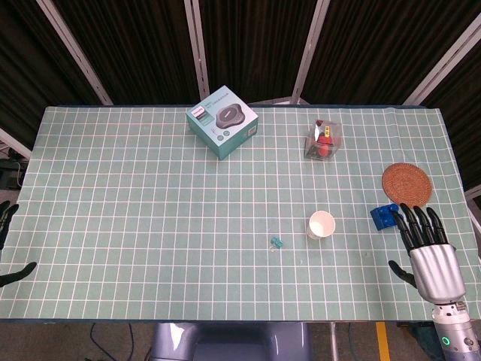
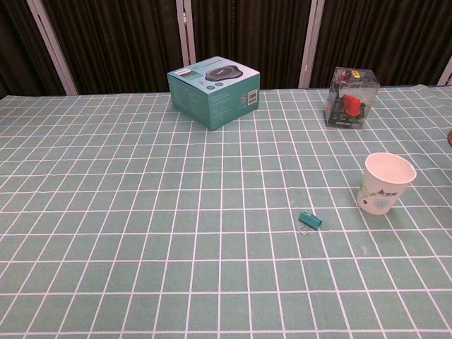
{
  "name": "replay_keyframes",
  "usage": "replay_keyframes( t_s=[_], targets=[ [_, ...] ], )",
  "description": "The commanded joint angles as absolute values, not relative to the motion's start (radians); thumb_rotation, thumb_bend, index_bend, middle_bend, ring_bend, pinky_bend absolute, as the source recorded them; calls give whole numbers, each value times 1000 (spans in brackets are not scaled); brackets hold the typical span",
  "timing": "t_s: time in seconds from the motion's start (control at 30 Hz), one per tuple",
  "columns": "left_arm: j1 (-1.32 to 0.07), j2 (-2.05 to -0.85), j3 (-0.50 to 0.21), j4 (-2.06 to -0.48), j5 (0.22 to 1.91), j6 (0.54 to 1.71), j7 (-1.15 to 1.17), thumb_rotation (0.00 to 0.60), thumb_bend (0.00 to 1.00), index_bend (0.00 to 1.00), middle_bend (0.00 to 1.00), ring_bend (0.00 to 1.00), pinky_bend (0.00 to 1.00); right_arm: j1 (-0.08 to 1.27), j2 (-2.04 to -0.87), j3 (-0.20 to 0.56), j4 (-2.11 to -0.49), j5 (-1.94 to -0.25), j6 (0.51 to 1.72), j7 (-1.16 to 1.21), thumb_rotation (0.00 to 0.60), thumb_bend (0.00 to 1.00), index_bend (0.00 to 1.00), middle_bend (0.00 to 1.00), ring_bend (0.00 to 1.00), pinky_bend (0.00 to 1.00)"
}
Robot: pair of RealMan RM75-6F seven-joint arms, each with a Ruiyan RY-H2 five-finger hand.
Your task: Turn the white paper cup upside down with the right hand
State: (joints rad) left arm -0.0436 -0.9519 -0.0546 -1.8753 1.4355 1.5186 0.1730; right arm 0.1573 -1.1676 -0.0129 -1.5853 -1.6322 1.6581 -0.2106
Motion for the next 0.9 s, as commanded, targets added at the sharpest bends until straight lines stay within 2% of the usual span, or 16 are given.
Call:
replay_keyframes(
  t_s=[0.03,0.23,0.4,0.67,0.9],
  targets=[
    [-44,-955,-54,-1873,1439,1521,175,600,0,0,0,0,0,154,-1167,-10,-1586,-1632,1648,-214,600,0,0,0,0,0],
    [-45,-959,-57,-1864,1440,1523,169,600,0,0,0,0,0,175,-1157,-31,-1599,-1664,1572,-262,600,0,0,0,0,0],
    [-52,-964,-61,-1858,1434,1516,172,600,0,0,0,0,0,230,-1174,-29,-1616,-1711,1479,-405,600,0,0,0,0,0],
    [-72,-984,-78,-1843,1370,1479,206,600,0,0,0,0,0,400,-1289,41,-1629,-1688,1173,-828,600,0,0,0,0,0],
    [-86,-1006,-88,-1826,1323,1456,246,600,0,0,0,0,0,485,-1391,70,-1560,-1588,993,-1010,600,0,0,0,0,0]
  ],
)
